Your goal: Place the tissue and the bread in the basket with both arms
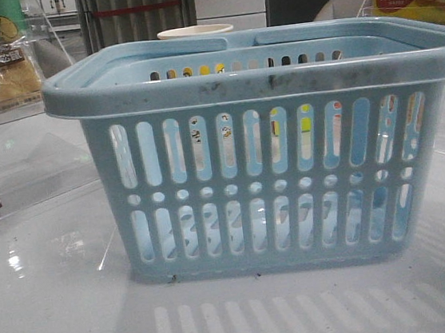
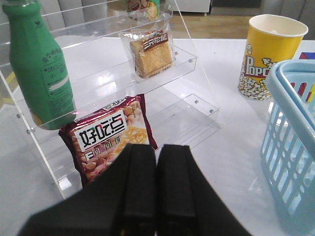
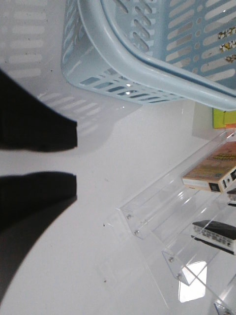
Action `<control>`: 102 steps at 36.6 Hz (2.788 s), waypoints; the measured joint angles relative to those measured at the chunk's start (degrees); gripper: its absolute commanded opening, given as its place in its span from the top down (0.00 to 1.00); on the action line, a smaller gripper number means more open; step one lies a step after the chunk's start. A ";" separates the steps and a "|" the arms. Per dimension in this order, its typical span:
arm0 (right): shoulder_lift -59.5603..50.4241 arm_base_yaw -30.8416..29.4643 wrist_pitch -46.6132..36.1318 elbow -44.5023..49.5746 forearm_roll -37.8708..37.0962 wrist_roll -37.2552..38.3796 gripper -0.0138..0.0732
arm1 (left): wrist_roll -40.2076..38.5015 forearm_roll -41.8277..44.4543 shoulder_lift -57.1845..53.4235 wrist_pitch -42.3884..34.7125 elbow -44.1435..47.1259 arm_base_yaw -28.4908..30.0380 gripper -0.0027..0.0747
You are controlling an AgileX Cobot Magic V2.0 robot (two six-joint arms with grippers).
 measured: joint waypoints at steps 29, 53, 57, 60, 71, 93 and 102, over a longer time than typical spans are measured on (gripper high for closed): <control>53.66 -10.67 -6.37 -32.68 -1.17 0.00 0.25 | 0.00 0.00 0.00 -0.32 0.13 0.00 0.85; 69.59 -10.67 -17.51 -42.80 -2.02 0.00 0.60 | 0.00 0.00 0.00 -0.32 0.15 0.00 0.85; 69.23 -10.67 -17.51 -42.80 -2.02 0.00 0.59 | 0.00 0.00 0.00 -0.32 0.15 0.00 0.85; 68.03 -10.67 -17.36 -42.80 -2.02 0.00 0.59 | 0.00 0.00 0.00 -0.32 0.15 0.00 0.85; 57.49 -9.55 -14.04 -42.80 -1.17 0.00 0.59 | 0.00 0.00 0.00 -0.32 0.15 0.00 0.85; 47.04 23.78 1.87 -39.46 3.11 -0.71 0.59 | 0.00 0.00 0.00 -0.32 0.25 0.00 0.85; 54.48 24.49 0.82 -38.03 3.79 -0.81 0.37 | 0.00 0.00 0.00 -0.32 0.25 0.00 0.85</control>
